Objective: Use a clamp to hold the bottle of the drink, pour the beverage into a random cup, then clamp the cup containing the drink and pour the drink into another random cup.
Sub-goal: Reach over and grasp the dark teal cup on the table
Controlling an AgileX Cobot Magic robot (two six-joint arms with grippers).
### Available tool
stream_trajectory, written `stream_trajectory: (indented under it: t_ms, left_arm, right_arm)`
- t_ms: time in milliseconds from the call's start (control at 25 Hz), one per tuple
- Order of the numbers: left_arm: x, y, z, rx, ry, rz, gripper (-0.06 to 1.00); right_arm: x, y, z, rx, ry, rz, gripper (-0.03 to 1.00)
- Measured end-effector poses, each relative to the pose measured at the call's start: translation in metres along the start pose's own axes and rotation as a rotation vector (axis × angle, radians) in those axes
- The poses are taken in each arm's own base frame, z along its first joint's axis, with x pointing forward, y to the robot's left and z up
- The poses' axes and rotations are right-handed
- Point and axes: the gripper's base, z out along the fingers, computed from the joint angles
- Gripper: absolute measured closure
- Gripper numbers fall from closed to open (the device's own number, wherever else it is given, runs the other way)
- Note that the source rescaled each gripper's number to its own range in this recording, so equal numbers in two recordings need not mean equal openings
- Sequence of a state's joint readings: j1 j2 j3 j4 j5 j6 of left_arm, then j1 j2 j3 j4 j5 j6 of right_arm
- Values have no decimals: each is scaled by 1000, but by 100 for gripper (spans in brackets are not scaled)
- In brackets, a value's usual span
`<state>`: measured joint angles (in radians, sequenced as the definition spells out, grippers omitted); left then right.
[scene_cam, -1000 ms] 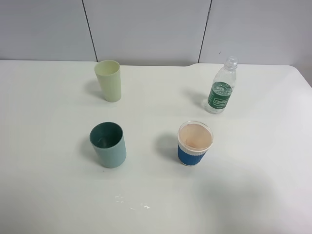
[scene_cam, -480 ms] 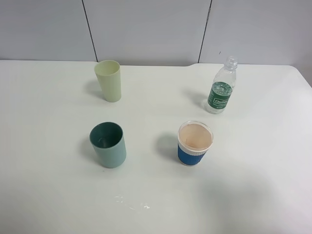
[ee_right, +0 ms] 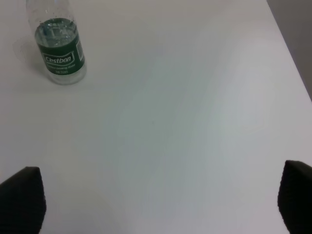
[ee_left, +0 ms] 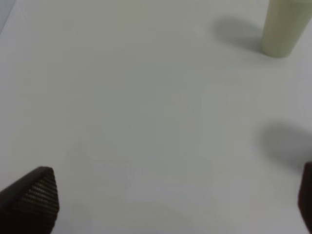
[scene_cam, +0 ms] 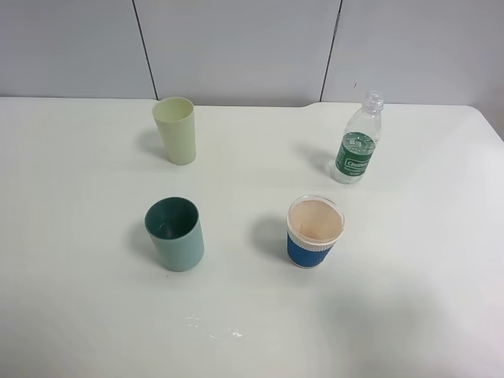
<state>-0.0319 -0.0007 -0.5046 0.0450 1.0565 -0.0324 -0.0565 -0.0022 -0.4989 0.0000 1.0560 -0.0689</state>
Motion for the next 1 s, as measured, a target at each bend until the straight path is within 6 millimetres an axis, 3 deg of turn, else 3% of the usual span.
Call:
stream_trajectory:
  t_ms: [160,280,600,1000]
  left_arm:
    - [-6,0,9,-2,58,3,-6]
    - [-21,-1,18,-2,67,11,-6]
    - [-49,-3,64,6,133,61,-6]
    - [-49,-19,108,115,323,198,-6]
  right_arm:
    - [0,0,0,0,0,0,-3]
    - [0,0,0,0,0,0,-3]
    - [0,0,0,0,0,0,-3]
    - [0,0,0,0,0,0,-3]
